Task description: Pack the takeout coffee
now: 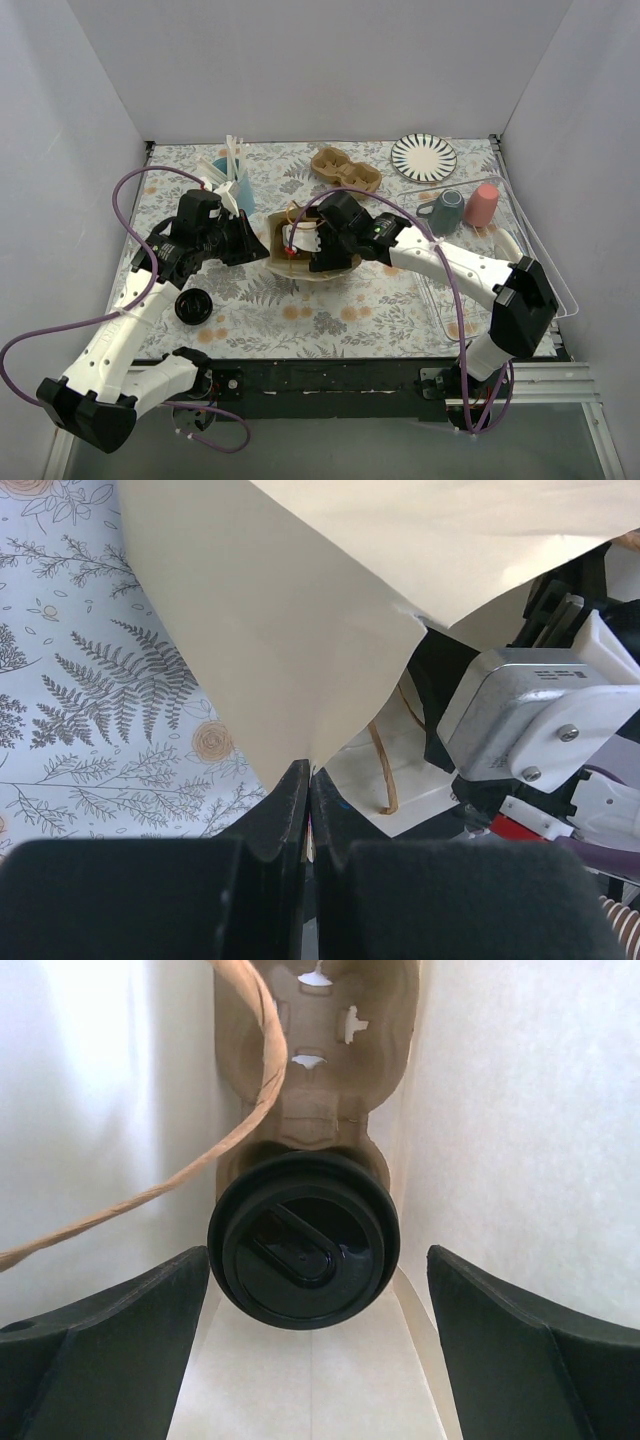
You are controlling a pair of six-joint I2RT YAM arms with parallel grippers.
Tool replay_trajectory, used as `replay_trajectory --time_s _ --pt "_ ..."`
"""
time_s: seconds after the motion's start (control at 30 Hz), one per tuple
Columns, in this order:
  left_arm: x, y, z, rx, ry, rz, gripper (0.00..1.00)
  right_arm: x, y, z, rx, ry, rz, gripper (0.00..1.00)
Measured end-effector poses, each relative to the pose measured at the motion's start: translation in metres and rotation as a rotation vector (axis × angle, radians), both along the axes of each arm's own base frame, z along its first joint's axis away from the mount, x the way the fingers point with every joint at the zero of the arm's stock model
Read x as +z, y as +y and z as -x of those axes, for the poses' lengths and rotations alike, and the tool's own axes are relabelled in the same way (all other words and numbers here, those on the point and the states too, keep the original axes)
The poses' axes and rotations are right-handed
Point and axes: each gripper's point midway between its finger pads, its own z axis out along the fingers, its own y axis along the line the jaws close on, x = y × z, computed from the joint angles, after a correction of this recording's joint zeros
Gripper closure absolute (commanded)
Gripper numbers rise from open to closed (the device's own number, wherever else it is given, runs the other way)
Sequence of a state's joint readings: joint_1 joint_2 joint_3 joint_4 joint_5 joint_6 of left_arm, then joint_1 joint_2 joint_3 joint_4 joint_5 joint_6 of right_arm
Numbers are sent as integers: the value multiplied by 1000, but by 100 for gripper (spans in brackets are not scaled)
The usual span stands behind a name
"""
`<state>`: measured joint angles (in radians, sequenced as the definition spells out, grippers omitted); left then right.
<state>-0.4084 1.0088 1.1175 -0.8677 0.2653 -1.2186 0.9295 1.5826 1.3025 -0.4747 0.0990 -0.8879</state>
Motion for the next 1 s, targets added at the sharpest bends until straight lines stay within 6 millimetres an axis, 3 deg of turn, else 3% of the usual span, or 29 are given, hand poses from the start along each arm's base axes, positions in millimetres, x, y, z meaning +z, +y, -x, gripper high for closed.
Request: replay_trajectory --time_s 0.4,0.63,1.0 --pt "0 0 1 -8 -2 -1 100 12 -4 -4 -24 -5 -20 34" --pt "4 -1 -2 -8 -1 -2 99 17 -4 -6 -42 7 -40 30" --pt "11 -5 -10 -6 1 -1 78 50 -4 -12 -80 -12 -115 29"
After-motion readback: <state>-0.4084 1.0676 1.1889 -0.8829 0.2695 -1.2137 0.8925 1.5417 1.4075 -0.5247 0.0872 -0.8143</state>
